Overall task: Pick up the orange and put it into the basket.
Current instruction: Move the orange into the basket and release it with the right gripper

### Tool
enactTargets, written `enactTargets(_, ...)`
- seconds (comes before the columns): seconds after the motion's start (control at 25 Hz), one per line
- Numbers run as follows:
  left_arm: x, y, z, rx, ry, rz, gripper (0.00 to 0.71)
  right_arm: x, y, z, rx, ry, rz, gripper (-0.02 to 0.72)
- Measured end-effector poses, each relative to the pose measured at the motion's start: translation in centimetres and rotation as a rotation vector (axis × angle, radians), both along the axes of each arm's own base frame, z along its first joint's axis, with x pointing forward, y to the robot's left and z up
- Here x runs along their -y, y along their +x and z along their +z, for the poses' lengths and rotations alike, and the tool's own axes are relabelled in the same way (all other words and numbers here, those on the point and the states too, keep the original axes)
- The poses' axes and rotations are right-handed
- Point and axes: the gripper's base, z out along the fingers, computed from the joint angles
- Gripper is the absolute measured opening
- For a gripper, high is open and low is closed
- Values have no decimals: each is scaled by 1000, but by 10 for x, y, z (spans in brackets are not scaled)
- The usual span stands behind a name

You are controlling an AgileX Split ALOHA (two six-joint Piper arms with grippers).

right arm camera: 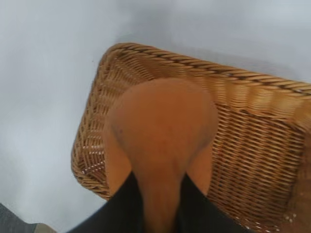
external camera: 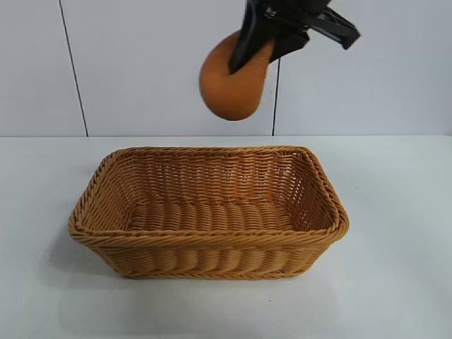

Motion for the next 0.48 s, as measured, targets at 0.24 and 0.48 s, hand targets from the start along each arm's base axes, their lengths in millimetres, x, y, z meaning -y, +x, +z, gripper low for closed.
enactTargets(0.24, 0, 0, 0, 0, 0, 0, 581, -34, 5, -56, -54, -78, 60, 46)
enactTargets(0.48, 0, 0, 0, 0, 0, 0, 581, -43, 19, -119, -136, -154, 46, 46)
